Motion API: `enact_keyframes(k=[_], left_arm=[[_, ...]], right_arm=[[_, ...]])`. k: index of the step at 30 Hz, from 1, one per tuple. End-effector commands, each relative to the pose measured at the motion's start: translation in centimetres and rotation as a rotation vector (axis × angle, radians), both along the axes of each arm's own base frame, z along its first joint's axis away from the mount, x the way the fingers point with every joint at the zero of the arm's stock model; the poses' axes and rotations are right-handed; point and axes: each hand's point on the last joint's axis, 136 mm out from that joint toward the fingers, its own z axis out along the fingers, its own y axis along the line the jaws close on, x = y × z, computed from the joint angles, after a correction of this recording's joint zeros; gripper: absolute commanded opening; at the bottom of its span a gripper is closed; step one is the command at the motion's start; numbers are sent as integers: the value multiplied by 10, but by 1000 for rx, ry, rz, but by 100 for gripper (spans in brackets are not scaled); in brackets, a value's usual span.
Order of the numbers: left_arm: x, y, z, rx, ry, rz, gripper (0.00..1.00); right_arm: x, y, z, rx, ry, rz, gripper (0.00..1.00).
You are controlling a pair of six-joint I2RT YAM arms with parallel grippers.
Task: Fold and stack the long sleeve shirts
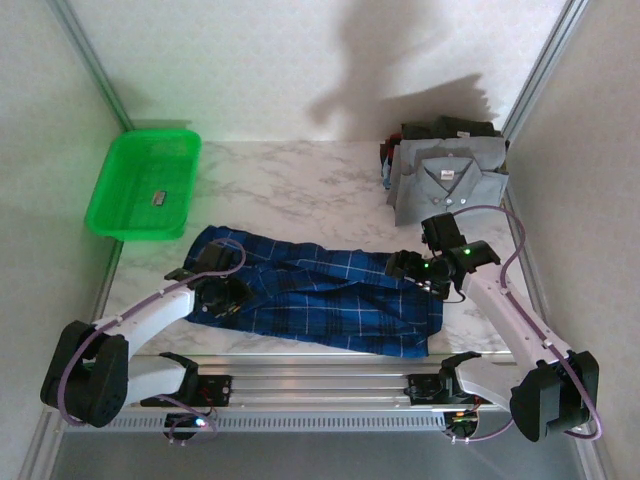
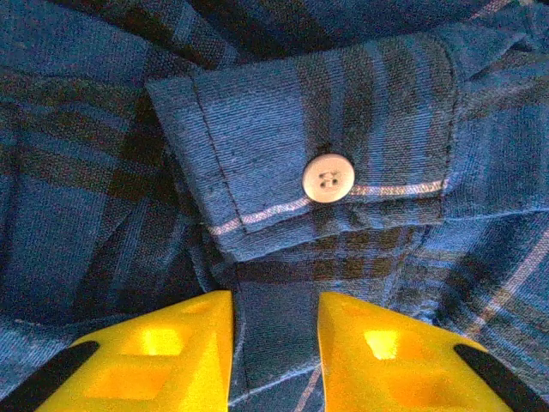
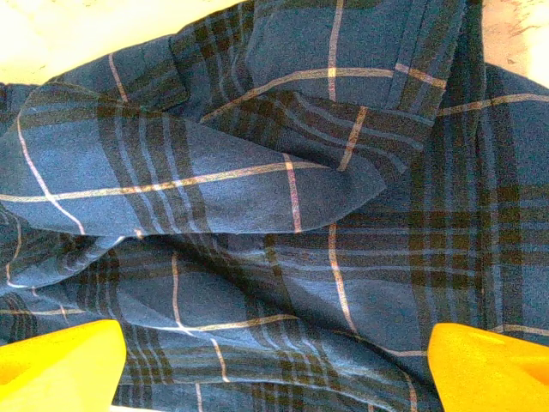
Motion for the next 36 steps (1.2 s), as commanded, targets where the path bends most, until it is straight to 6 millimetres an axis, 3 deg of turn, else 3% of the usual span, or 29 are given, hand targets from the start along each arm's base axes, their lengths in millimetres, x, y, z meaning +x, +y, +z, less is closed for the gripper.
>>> enact_keyframes(k=[1, 13, 18, 21, 33, 36], left_arm=[[-2, -1, -3, -5, 2, -2, 25], [-2, -1, -3, 6, 6, -44, 0], [4, 2, 14, 36, -28, -63, 0], [16, 10, 39, 92, -85, -57, 0], [87, 52, 184, 436, -361, -55, 0], [96, 61, 206, 514, -408, -72, 0]], right_arm=[[0, 4, 1, 13, 0, 10, 92], [3, 5, 4, 16, -6, 9, 92], [3, 4, 5, 12, -9, 7, 93], [3, 4, 7, 14, -13, 5, 94], [6, 13, 20, 68, -72, 35, 99], [7, 13, 15, 66, -53, 30, 99]])
